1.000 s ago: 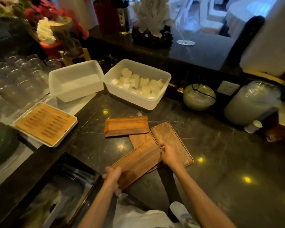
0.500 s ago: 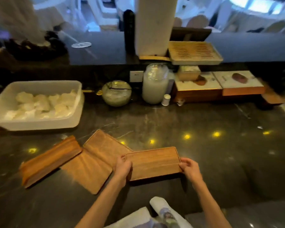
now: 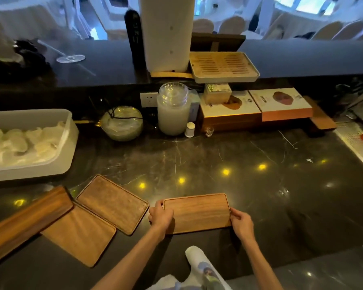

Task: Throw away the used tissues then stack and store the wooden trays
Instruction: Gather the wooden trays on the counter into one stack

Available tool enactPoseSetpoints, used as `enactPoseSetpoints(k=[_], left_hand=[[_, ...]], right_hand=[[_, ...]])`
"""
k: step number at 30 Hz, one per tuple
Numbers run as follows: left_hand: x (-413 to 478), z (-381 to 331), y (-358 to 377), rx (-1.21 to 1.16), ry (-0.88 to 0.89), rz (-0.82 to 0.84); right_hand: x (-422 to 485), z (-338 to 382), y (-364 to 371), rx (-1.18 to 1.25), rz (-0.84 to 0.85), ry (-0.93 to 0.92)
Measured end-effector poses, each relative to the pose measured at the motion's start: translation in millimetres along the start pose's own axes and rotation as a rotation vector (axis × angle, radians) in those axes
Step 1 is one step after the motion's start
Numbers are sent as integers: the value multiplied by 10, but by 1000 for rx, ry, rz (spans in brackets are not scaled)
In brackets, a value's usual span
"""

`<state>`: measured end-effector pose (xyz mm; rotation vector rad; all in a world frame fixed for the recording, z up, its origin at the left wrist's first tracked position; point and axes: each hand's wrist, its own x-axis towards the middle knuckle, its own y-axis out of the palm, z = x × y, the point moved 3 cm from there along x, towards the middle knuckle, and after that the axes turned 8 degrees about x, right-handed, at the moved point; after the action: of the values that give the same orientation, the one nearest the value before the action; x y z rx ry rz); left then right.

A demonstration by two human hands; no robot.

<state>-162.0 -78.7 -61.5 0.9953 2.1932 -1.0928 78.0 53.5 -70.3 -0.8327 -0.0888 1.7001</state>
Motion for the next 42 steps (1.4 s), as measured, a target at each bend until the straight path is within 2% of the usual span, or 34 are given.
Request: enactPoseSetpoints(k=[6, 9, 11, 13, 15, 18, 21, 23, 25, 28, 32, 37, 42], left_hand=[[32, 60, 43, -13, -4, -2], [63, 53, 42, -14, -20, 29], [80, 45, -16, -47, -36, 98], [118, 27, -178, -108, -34, 153], [220, 2, -461, -153, 1, 147], [457, -15, -1051, -131, 95, 16], [690, 11, -1696, 105, 128, -269], [780, 47, -2030, 322, 86, -390], [869, 123, -2243, 485, 21, -375], [962, 252, -2358, 605, -44, -280], [1018, 367, -2377, 657, -23, -269], [1051, 383, -2406, 673, -19, -257], [1050, 290, -2503, 570, 12, -309]], right_hand=[[-24, -18, 60, -43, -6, -97], [1, -31, 74, -110, 5, -63], [-19, 3, 76, -220, -63, -29], [-100, 126, 116, -322, -146, -99], [-190, 306, 252, -330, -143, -217], [-306, 594, 724, -233, 75, -321], [-501, 908, 1383, -210, 325, -366], [-649, 1034, 1785, -276, 402, -385], [-761, 1080, 2094, -394, 415, -392], [-851, 1023, 2353, -597, 418, -335], [-913, 829, 2474, -624, 497, -192], [-946, 713, 2571, -376, 572, 23], [-973, 695, 2434, -217, 603, 8]])
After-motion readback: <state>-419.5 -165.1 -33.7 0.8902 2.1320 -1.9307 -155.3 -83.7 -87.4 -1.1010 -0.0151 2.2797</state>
